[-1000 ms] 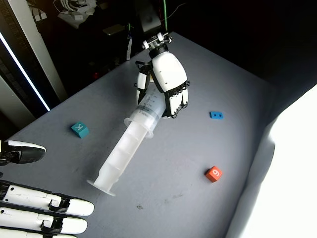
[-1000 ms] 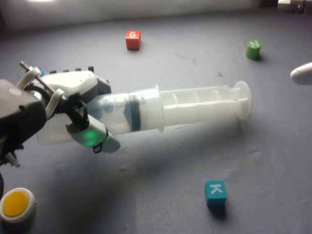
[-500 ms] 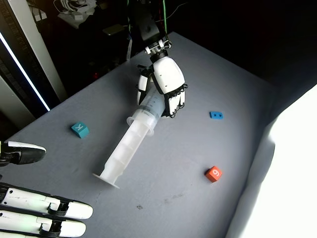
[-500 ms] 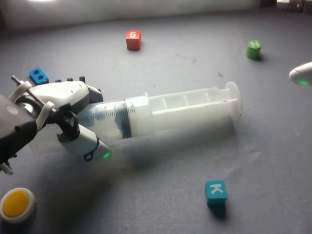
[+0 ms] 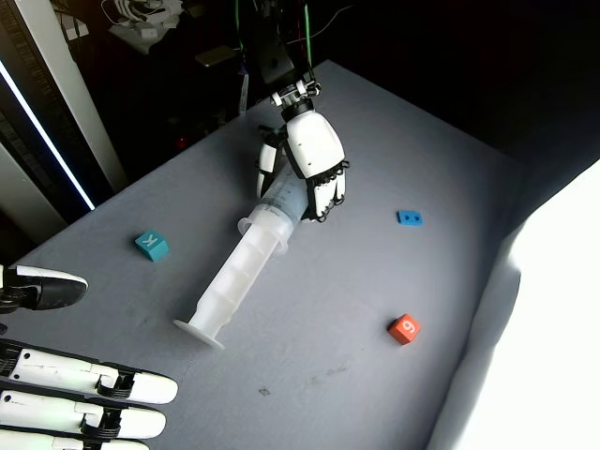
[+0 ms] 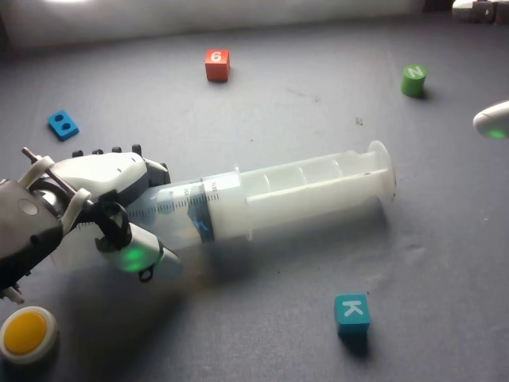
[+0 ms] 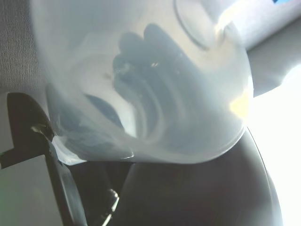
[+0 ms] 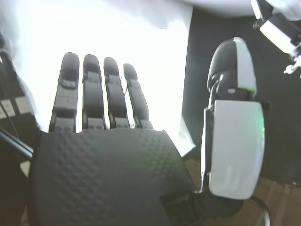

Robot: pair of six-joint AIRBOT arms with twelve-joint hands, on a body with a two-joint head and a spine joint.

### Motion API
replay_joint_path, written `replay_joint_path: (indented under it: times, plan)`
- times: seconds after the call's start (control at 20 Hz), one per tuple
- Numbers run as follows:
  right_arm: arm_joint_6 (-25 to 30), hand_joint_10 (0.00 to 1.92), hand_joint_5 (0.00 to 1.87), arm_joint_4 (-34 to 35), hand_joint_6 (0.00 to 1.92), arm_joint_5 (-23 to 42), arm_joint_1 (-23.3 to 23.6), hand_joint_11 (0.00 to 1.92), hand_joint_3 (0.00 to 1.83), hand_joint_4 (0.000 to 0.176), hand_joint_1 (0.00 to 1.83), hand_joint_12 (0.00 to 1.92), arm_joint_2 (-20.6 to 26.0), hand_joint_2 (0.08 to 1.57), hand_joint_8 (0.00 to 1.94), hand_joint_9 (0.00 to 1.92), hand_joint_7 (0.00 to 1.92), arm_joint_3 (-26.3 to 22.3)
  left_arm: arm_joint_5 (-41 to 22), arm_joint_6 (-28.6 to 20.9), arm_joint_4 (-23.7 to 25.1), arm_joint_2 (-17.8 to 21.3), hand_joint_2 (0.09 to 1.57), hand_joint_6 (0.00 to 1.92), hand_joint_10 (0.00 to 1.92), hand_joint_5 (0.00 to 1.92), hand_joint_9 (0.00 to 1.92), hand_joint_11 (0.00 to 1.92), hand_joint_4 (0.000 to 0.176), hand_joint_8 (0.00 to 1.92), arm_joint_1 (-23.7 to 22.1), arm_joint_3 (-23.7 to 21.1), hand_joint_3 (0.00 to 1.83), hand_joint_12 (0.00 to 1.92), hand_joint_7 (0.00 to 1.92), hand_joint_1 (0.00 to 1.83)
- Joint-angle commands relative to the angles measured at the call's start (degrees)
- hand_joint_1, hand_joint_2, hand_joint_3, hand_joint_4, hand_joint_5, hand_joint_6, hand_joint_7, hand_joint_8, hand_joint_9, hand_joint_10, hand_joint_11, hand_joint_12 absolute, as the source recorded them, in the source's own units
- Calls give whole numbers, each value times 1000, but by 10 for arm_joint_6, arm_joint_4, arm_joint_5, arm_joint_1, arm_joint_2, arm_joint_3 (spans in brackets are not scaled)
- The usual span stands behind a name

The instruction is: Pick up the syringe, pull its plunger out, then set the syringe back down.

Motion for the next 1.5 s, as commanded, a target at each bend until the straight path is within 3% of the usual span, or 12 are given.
replay_joint_path:
  times: [0.0, 0.15, 0.25, 0.3, 0.35, 0.45, 0.55, 0.6, 0.65, 0.8, 1.2, 1.45]
  plan:
    - [1, 2, 167, -1, 5, 69, 4, 0, 0, 0, 721, 456, 3, 944, 2, 192, 195, 1, -35, -1, 26, -3, 1270, 1463, 948, 648, 705, 478, 10, 1382, -3, -2, 0, 1379, 750, 1128]
    - [1, 7, 177, -1, 6, 69, 4, 0, 0, 0, 685, 486, 3, 932, 6, 203, 203, 1, -35, -2, 26, -8, 1284, 1567, 825, 618, 719, 465, 0, 1336, -2, -3, 0, 1300, 740, 1123]
    - [1, 4, 171, -1, 2, 69, 4, 0, 0, 0, 666, 494, 3, 944, 3, 200, 201, 1, -35, -2, 26, -10, 1292, 1543, 901, 544, 668, 414, 0, 1403, -2, -4, 2, 1357, 771, 1131]
    - [1, 5, 172, -1, 2, 69, 4, 0, 0, 0, 680, 515, 3, 943, 4, 208, 209, 1, -36, -2, 26, -10, 1219, 931, 841, 503, 641, 380, 0, 923, -1, -4, 0, 1296, 652, 1007]
    - [1, 5, 173, -1, 2, 69, 4, 0, 0, 0, 683, 519, 3, 943, 4, 210, 210, 1, -37, -2, 25, -10, 1202, 628, 782, 568, 655, 385, 0, 673, -1, -5, 0, 1260, 688, 978]
    - [1, 5, 173, -1, 2, 69, 4, 0, 0, 0, 684, 520, 3, 943, 4, 211, 211, 1, -38, -2, 24, -10, 1194, 387, 721, 657, 680, 392, 0, 474, -1, -6, 0, 1237, 758, 973]
    - [1, 5, 173, -1, 1, 69, 4, 0, 0, 0, 684, 521, 3, 943, 3, 211, 211, 1, -38, -2, 24, -10, 1194, 318, 708, 687, 685, 394, 0, 421, 0, -6, 0, 1231, 780, 971]
    - [1, 6, 193, -1, 9, 69, 4, 0, 6, 0, 680, 519, 3, 956, 5, 215, 217, 1, -38, -2, 24, -10, 1138, 154, 476, 545, 558, 241, 0, 236, 0, -6, 0, 1100, 653, 895]
    - [1, 6, 197, -1, 10, 69, 4, 0, 7, 0, 679, 519, 3, 959, 5, 216, 218, 1, -38, -2, 24, -10, 1126, 71, 344, 535, 566, 207, 0, 130, -1, -7, 0, 1072, 654, 876]
    - [1, 5, 199, -1, 9, 69, 4, 0, 6, 0, 679, 518, 3, 960, 5, 217, 218, 1, -38, -2, 24, -10, 1123, 8, 189, 551, 620, 199, 0, 26, -4, -7, 0, 1061, 688, 872]
    - [1, 4, 200, -1, 7, 69, 4, 0, 5, 0, 679, 516, 3, 960, 3, 217, 219, 1, -43, -2, 23, -8, 1123, 6, 179, 552, 625, 199, 0, 22, -10, -7, 0, 1060, 690, 873]
    - [-17, 4, 200, -1, 6, 34, 18, 0, 5, 0, 679, 516, 6, 961, 3, 218, 219, -1, -45, -2, 27, -3, 1123, 5, 174, 552, 627, 199, 0, 21, -25, -8, 0, 1060, 691, 873]
